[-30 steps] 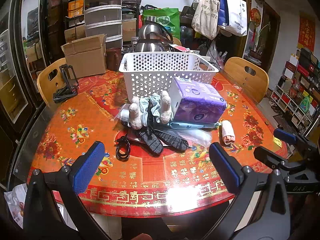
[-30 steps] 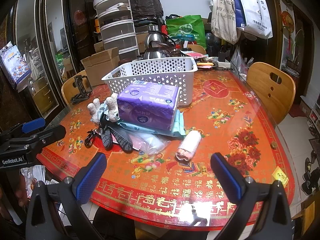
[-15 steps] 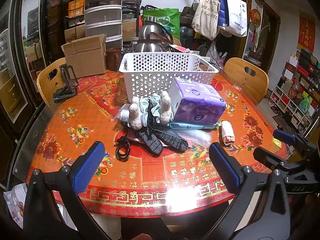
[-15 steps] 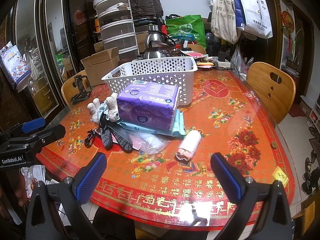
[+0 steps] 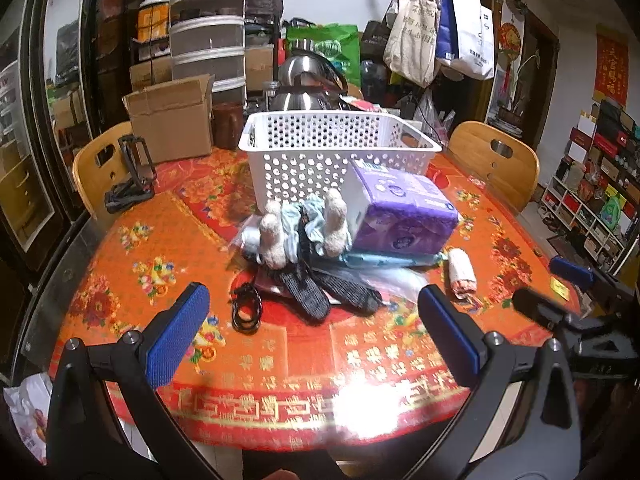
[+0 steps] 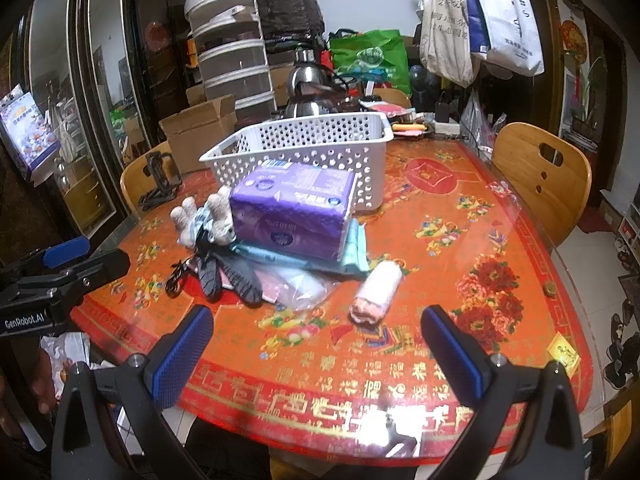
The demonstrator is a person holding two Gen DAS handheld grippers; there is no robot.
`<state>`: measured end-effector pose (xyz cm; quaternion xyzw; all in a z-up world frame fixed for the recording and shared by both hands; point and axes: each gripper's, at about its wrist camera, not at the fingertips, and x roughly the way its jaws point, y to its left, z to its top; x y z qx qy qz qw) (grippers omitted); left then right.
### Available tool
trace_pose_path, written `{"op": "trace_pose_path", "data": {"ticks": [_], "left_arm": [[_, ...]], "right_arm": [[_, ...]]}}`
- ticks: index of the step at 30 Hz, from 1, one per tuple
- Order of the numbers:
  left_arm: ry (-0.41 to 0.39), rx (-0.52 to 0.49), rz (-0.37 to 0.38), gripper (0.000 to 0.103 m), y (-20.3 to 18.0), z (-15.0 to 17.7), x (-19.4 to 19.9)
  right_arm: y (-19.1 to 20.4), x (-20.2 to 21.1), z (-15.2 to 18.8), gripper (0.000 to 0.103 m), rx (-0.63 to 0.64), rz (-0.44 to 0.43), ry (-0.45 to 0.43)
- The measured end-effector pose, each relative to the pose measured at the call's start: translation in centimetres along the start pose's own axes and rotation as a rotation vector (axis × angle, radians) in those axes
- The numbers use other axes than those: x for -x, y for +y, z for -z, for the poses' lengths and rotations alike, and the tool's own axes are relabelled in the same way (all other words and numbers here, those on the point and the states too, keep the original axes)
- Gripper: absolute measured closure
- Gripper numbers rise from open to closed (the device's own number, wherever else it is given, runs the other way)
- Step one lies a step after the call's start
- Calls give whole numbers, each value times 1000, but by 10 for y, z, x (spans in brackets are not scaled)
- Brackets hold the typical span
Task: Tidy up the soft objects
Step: 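Grasp the black cable coil with the left gripper while the right gripper grasps the white rolled cloth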
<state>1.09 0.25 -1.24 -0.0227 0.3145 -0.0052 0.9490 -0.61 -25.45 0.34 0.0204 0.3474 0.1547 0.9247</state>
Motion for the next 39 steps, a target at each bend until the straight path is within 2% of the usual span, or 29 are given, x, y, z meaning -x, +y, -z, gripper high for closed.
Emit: {"op": "trace_pose_path", "data": {"ticks": [3,6,8,10,13,15,23,26,29,31,34,36,38,39], "left_arm": [[-18,29,2,0,15,4,-16],[-42,55,-14,0,33,9,-33],[-15,52,-50,0,42,11,-53],[53,54,-75,0,52,18,-75],[117,62,-61,0,63,29,-101],[132,76,-38,0,69,34,-112],[170,39,-81,1,79,39,-143],[198,61,-70,20,89,39,-153],[213,60,-62,29,93,41,-156],[211,51,-60,30,94,43,-156],[210,25,-57,46,87,44,-154],[207,20,-45,61,84,42,-154],[201,17,-39,69,82,41,-156],[198,15,-38,69,82,40,-156]], "right_arm": [[-12,-16,3,0,-14,21,-56],[-24,-39,10,0,-18,47,-34],[-32,-57,18,0,-23,74,6],[-40,-69,25,0,-49,75,27],[-46,-85,33,0,-62,70,67],[-48,-94,35,0,-60,76,104],[-52,-118,30,0,-74,45,175],[-53,-123,26,1,-76,31,180],[-50,-130,19,4,-54,58,196],[-47,-134,15,5,-42,65,209],[-46,-138,12,10,-29,79,214],[-46,-139,11,15,-24,86,215],[-45,-140,10,20,-17,93,217],[-44,-140,9,26,-12,101,217]]}}
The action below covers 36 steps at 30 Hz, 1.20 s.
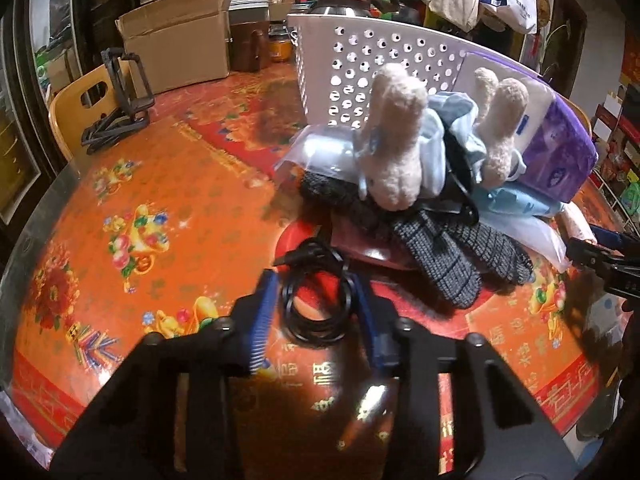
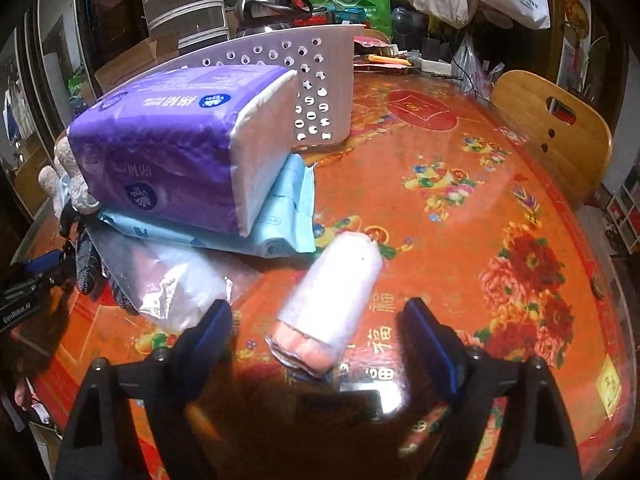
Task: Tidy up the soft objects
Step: 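Grasp the black cable coil with the left gripper while the right gripper grasps the white rolled cloth, then carry both held items over the white basket and open both grippers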
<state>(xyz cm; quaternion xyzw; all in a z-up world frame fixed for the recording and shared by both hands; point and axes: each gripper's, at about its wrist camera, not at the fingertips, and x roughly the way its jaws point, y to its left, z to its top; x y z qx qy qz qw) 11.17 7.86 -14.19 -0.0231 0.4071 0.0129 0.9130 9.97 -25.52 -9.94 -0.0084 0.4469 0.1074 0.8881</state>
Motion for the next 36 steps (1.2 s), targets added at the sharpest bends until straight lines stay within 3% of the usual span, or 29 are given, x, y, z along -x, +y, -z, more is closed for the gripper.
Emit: {"op": "trace_pose_path", "data": {"ticks": [5,9,13,24,36], "left_arm": [[-11,11,22,70,1,2,2],[-23,25,19,70,5,5,7],[-44,33,12,70,10,8,13],[-95,39,20,71,9,5,37],[-171,52,38,71,16,-29,75]], "right_arm": [[-1,3,0,58,5,10,-20],[-10,6,2,66,-34,-31,-39],[-19,10,5,67,-68,-81,-52],[-21,38,5,68,-67,-78,-138],[-23,75,-26,68,-31,-122,-237]]}}
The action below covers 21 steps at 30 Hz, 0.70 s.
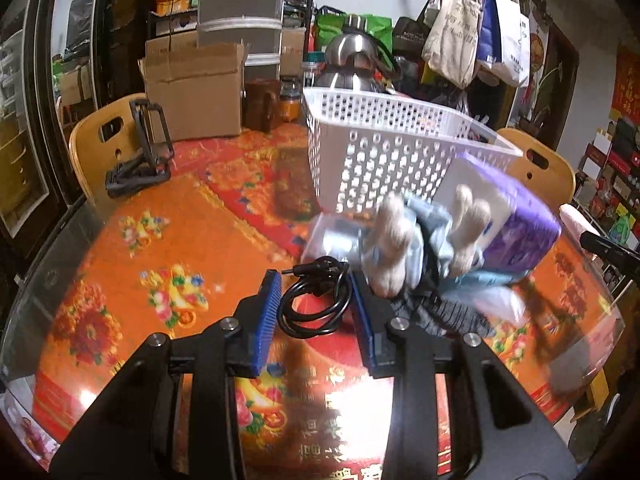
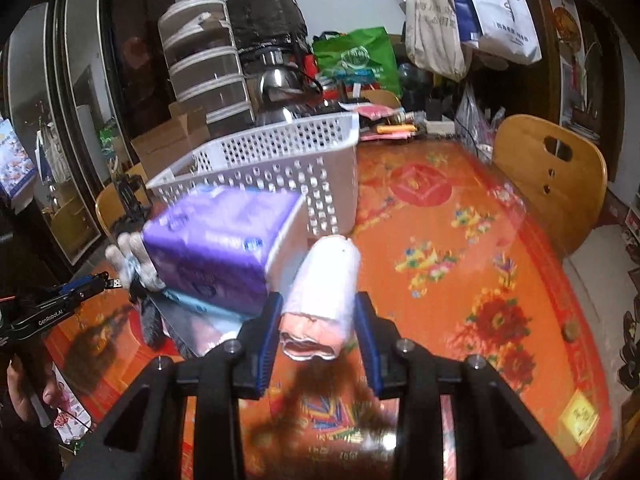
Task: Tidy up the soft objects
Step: 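Carry both held items over the white basket and open both grippers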
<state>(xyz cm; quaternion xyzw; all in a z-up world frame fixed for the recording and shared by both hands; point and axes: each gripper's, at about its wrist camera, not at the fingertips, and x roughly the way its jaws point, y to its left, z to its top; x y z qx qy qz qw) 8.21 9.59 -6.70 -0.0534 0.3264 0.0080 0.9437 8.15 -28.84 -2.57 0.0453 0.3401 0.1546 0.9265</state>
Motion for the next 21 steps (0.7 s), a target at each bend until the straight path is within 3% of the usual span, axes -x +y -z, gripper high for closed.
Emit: {"op": "trace_pose_path", "data": {"ticks": [6,12,17,21], "left_arm": [[-63,-2,14,71,-2,-46,18],[-89,-22,79,71,-18,-106,17],[-75,-31,103,71,-34,-167,-10],[8,-40,108,71,-51,-205,-56]], "right_arm": [[3,8,-41,68,35,-25,-40],[19,-4,-89,68,71,-63,-44],[38,-38,-136,68,104,-84,-13],[48,-80,-167,68,133,-62,41]]}}
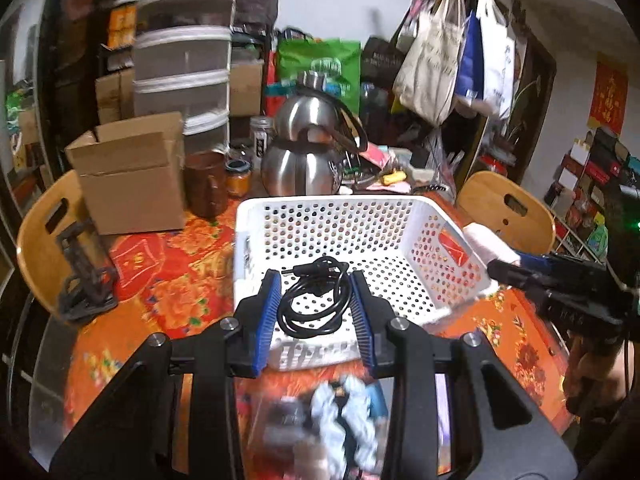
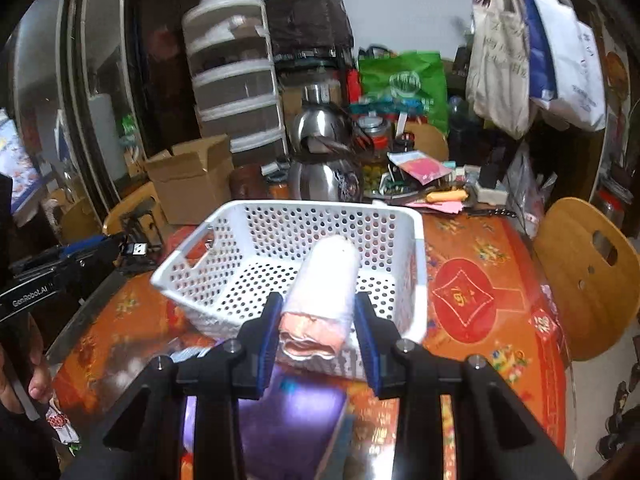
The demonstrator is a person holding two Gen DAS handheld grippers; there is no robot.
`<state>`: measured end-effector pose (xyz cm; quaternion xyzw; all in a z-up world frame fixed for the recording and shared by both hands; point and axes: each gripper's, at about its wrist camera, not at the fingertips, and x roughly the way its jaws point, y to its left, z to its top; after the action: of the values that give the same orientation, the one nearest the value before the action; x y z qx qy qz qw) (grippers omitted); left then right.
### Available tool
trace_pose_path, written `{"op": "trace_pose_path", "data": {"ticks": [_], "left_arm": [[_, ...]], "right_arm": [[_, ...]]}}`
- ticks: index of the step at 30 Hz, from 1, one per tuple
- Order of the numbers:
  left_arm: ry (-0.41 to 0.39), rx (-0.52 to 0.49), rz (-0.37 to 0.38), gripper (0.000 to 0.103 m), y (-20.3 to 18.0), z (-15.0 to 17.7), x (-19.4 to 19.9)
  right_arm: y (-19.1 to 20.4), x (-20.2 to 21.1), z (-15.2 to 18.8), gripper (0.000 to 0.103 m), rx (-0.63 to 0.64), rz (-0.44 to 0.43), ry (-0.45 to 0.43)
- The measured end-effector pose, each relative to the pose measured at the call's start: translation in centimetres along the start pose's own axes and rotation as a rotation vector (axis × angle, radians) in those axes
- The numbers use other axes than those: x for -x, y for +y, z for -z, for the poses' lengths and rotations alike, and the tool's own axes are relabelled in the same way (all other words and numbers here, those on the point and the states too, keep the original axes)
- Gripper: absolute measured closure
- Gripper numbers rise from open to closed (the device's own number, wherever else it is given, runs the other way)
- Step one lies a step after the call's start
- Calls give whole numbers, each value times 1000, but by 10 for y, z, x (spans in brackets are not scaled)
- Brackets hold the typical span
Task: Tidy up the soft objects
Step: 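Carry both held items over the white basket and open both grippers, then move both grippers back toward the pile of soft items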
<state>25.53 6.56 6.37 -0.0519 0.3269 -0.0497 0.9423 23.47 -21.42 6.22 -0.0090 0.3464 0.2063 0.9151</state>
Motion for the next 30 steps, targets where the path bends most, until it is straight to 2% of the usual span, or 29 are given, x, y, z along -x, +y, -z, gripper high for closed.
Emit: {"op": "trace_pose_path", "data": {"ticks": [4,8,11,14,16,17,18,20,23,30], "left_arm": [[119,30,6,71,-6,-19,-54],[202,35,-18,71,-13,-21,-93],[217,47,-30,71,-16,-21,-111],[218,56,-34,70,-16,-18,-120],[197,54,-44,55,-13,-16,-118],[186,55,-50,34,-12,-14,-115],[171,53,-55,20,-11,-13,-112],[134,35,-58,18,-13,-12,-104],[121,24,-53,18,-13,-11,-96],[115,21,-63,16,-11,-5,-92]], "right_arm": [[-2,-37,-12,68,14,21,56],[-6,-69,-13,68,11,19,123],[-5,-87,-12,68,33,36,156],[-2,-97,-9,68,30,6,181],[-1,-98,-6,68,27,-17,171],[0,-97,-6,64,25,-21,159],[0,-95,-6,53,22,-21,150],[-1,-91,-4,38,21,-31,127],[1,-85,-4,36,33,-12,99],[1,-82,0,36,42,-19,102]]}}
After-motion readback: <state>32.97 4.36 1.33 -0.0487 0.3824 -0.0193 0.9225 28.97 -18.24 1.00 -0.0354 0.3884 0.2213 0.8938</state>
